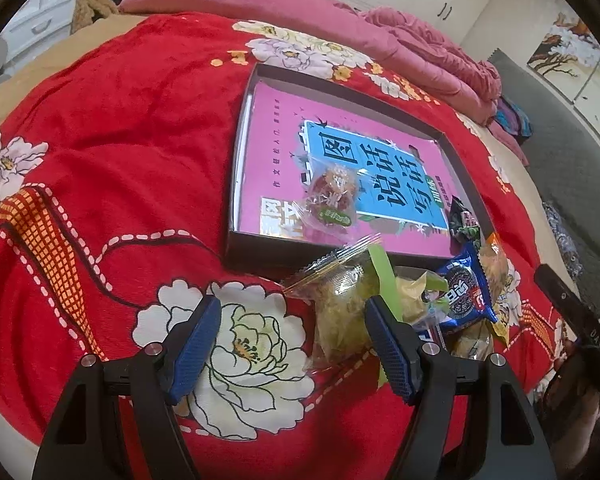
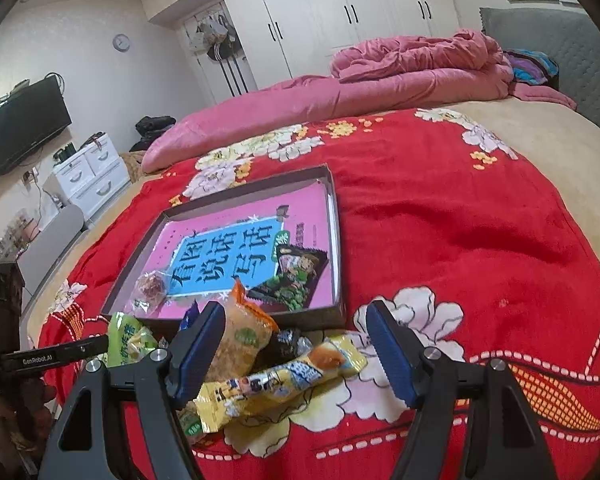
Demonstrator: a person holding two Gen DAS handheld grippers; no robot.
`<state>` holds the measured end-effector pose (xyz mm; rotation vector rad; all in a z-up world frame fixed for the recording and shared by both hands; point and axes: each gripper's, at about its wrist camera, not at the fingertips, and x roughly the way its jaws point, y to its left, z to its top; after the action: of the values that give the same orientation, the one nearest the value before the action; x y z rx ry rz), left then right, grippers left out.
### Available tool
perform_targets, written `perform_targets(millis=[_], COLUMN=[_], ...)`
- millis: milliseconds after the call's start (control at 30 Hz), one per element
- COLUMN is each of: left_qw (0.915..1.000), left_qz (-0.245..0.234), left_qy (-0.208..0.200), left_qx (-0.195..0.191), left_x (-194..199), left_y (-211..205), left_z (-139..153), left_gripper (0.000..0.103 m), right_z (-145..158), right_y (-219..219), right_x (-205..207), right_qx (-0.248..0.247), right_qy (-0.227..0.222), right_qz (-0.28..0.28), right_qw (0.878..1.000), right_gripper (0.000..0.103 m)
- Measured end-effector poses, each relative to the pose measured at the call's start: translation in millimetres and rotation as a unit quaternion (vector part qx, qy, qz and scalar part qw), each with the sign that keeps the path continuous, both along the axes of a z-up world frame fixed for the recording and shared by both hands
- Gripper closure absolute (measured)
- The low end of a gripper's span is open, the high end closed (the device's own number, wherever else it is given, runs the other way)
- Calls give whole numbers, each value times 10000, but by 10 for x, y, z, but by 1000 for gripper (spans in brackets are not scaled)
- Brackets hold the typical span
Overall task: Organize snacks
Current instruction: 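Grasp the clear zip bag of brown snack with the left gripper while the right grasps the long yellow bag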
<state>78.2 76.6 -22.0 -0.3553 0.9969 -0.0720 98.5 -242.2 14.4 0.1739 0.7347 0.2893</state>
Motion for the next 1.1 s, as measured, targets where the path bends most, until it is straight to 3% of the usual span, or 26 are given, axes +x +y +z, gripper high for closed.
perform_targets(millis=[867, 1100], left_qw=[9996, 9996], left_qz=[-125, -132], left_qy=[135, 136], left_qx=[-208, -199], left_x=[74, 75], left_y=[-118, -118], left_z=[-64, -66], left_gripper=[28, 28], right_z=[-378, -489], right_y=[-109, -64], right_x=[-27, 70], right_qx=[727, 764], right_qy=[1077, 1292], right_qz=[-170, -142], right_qw=[9914, 9886], right_gripper=[30, 43])
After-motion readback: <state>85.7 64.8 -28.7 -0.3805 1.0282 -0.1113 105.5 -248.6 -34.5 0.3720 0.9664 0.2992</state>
